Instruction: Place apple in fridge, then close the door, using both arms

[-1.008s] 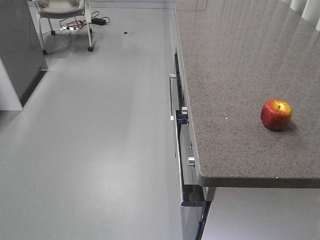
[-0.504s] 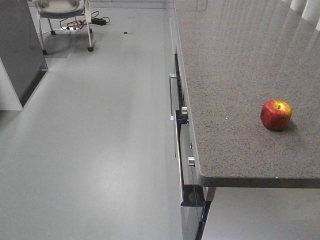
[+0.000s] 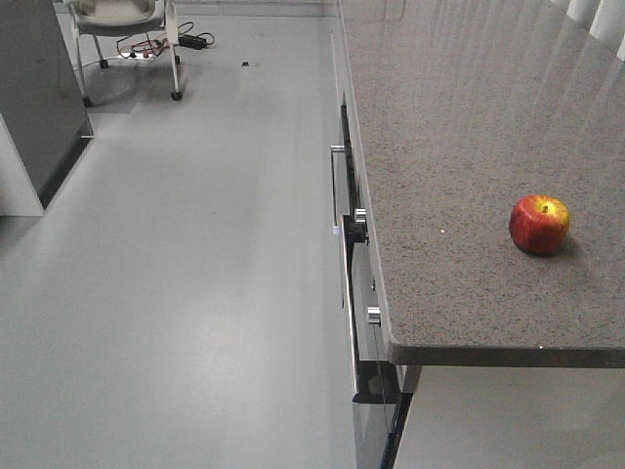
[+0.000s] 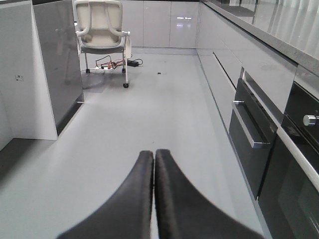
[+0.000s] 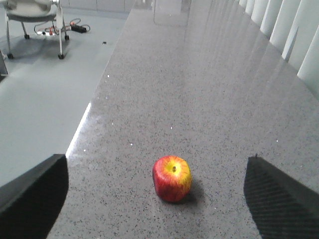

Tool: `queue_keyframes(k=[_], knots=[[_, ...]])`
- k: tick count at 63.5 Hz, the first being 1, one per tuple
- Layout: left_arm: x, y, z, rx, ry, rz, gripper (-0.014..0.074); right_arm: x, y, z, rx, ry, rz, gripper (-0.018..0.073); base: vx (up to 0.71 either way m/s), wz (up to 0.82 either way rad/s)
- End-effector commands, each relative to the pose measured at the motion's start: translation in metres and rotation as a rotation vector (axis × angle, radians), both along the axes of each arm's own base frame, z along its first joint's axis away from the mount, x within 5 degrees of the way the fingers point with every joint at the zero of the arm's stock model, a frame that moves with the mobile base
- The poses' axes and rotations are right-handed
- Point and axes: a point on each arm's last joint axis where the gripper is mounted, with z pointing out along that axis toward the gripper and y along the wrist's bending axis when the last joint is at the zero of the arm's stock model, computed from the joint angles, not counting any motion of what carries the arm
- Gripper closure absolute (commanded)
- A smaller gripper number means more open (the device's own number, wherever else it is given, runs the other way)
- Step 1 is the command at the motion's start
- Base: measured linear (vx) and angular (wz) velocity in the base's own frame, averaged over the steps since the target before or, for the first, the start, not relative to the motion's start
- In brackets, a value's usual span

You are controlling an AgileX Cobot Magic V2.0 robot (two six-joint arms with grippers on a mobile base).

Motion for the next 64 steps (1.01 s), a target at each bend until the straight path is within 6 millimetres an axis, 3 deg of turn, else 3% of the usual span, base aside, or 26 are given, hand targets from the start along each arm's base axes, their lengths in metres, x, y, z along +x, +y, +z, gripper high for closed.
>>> queue_keyframes(k=[1,11,22,34,50,64], knots=[[0.001,-0.002,-0.001,-0.005,-0.051,-0.023,0.0603,0.008,0.001,0.016,-0.019,-0.071,0.009,-0.0132,0.0,0.0],[0.001,-0.002,-0.001,-0.005,-0.051,-0.023,0.0603,0.031,0.0,0.02,-0.034,0.04,-0.012,-0.0101,0.0,0.0],[0.001,-0.002,-0.001,-0.005,-0.051,-0.023,0.0603,0.075,0.001,0.031,-0.061,0.173,-0.034,-0.0092,0.0,0.0],[0.001,-0.002,-0.001,-0.005,-0.051,-0.023,0.0603,0.131,0.001,0.025,-0.092,0.304,-0.041,-0.0088,0.0,0.0],[0.001,-0.002,-0.001,-0.005,-0.051,-0.023,0.0603,0.198,-0.037,-0.01,0.051,0.474,-0.02,-0.0079,0.0,0.0],[0.001,-0.002,-0.001,-0.005,-0.051,-0.023,0.0603,0.226,-0.053,-0.051,0.069,0.576,0.025,-0.0071,0.0,0.0]])
